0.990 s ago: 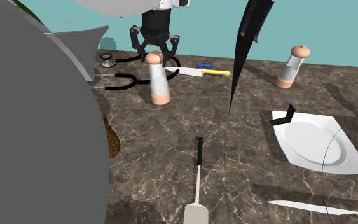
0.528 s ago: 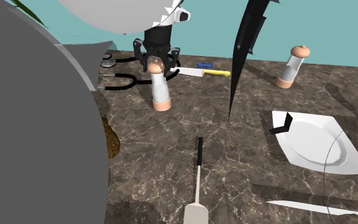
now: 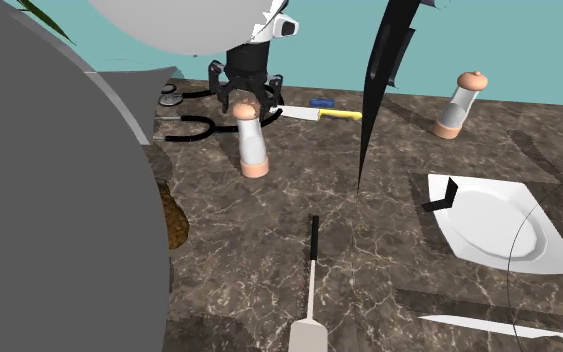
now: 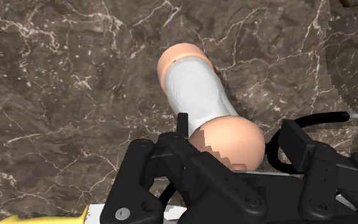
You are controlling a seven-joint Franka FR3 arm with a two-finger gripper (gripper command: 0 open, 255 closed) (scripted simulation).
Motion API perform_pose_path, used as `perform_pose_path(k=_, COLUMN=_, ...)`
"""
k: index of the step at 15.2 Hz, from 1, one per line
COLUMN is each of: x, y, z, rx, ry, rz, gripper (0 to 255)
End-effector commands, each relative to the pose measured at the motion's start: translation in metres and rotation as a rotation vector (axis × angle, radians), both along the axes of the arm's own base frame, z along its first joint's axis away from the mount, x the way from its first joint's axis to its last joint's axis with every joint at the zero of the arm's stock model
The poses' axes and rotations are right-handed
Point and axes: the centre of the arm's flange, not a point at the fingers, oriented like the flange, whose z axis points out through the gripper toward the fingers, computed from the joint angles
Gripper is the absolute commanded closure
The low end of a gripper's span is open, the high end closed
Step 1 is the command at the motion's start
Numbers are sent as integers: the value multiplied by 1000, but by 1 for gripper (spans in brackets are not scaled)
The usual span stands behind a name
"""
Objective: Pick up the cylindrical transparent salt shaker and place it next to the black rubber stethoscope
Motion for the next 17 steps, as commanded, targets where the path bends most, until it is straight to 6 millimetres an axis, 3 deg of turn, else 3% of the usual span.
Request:
perform_pose_path(k=1, x=0, y=0, z=0, rx=0, ry=0, rz=0, gripper=0)
perform_pose_path(k=5, x=0, y=0, z=0, rx=0, ry=0, rz=0, gripper=0)
perform_pose_path(k=9, x=-3, y=-8, z=49, rx=0, ry=0, rz=0, gripper=0)
perform_pose_path(k=17, x=-3, y=-8, z=49, rx=0, ry=0, rz=0, gripper=0)
